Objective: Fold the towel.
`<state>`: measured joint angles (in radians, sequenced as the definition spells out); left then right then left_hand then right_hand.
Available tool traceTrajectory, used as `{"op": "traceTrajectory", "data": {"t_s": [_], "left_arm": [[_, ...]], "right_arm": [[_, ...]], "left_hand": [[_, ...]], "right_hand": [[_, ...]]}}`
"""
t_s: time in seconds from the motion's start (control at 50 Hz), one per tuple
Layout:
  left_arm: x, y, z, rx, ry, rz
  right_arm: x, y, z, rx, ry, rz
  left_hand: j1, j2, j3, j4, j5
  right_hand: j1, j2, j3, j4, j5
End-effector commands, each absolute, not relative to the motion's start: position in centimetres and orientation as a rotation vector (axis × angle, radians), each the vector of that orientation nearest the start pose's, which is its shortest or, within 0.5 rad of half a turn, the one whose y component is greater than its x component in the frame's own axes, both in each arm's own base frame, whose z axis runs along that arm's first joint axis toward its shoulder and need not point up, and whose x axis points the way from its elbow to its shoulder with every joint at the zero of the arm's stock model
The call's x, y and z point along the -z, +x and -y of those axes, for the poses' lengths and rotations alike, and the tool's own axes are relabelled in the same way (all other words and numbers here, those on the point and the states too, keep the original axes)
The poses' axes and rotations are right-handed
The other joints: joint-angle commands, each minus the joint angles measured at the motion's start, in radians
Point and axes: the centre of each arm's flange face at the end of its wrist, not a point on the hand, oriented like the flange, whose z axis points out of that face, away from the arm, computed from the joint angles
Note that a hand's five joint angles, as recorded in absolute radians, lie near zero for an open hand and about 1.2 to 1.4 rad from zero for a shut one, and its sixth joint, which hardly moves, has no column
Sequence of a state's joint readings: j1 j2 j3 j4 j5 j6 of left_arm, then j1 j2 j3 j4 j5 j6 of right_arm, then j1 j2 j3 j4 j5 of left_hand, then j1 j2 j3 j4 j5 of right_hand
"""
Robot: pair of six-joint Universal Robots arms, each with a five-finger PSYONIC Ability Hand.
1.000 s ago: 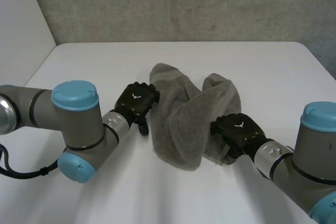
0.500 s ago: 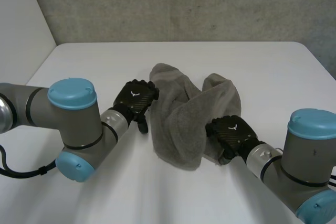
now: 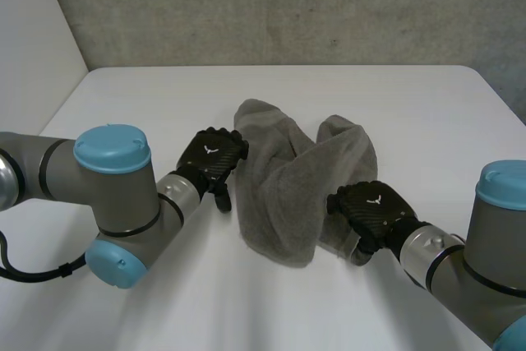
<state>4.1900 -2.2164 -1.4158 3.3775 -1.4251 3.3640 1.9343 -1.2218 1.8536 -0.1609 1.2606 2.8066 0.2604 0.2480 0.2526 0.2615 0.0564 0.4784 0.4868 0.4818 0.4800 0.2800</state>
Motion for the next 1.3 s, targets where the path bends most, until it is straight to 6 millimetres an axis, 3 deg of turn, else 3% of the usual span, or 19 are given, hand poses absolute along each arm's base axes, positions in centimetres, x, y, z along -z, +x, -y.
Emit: {"op": "traceTrajectory", "data": {"t_s": [0.02,0.64,0.7,0.74,0.88,1.02,1.1,1.16,1.3], "left_arm": [[-14.0,-32.5,27.5,2.063,1.142,-2.502],[-14.0,-32.5,27.5,2.061,1.143,-2.505],[-13.9,-32.5,27.4,2.059,1.144,-2.507],[-14.0,-32.5,27.4,2.061,1.143,-2.505],[-14.2,-32.5,27.4,2.068,1.142,-2.501],[-14.3,-32.4,27.4,2.072,1.141,-2.498],[-14.2,-32.5,27.4,2.072,1.143,-2.496],[-14.2,-32.5,27.4,2.072,1.143,-2.496],[-14.4,-32.7,27.9,2.097,1.144,-2.474]], "right_arm": [[-13.0,25.1,21.7,1.437,-1.054,-2.214],[-11.0,26.2,23.6,1.497,-1.073,-2.166],[-11.0,26.2,23.6,1.495,-1.073,-2.166],[-11.1,26.3,23.7,1.502,-1.071,-2.162],[-11.4,26.4,24.0,1.516,-1.060,-2.151],[-11.9,26.4,24.2,1.532,-1.053,-2.140],[-12.8,26.1,24.5,1.562,-1.041,-2.131],[-14.6,25.6,24.8,1.626,-1.023,-2.106],[-17.8,20.3,28.7,1.814,-0.879,-2.181]], "left_hand": [[-0.035,-0.023,-0.027,-0.036,-0.006],[-0.041,-0.029,-0.033,-0.042,-0.012],[-0.041,-0.029,-0.033,-0.042,-0.012],[-0.041,-0.029,-0.033,-0.042,-0.012],[-0.044,-0.032,-0.036,-0.045,-0.014],[-0.044,-0.032,-0.036,-0.045,-0.014],[-0.044,-0.032,-0.036,-0.045,-0.014],[-0.044,-0.032,-0.036,-0.045,-0.014],[-0.047,-0.034,-0.039,-0.048,-0.017]], "right_hand": [[-0.026,-0.035,-0.030,-0.028,-0.003],[0.100,0.091,0.096,0.098,0.124],[0.194,0.185,0.190,0.192,0.218],[0.398,0.390,0.395,0.397,0.422],[0.792,0.783,0.788,0.790,0.816],[0.918,0.909,0.914,0.916,0.942],[0.918,0.909,0.914,0.916,0.942],[0.918,0.909,0.914,0.916,0.942],[0.918,0.909,0.914,0.916,0.942]]}}
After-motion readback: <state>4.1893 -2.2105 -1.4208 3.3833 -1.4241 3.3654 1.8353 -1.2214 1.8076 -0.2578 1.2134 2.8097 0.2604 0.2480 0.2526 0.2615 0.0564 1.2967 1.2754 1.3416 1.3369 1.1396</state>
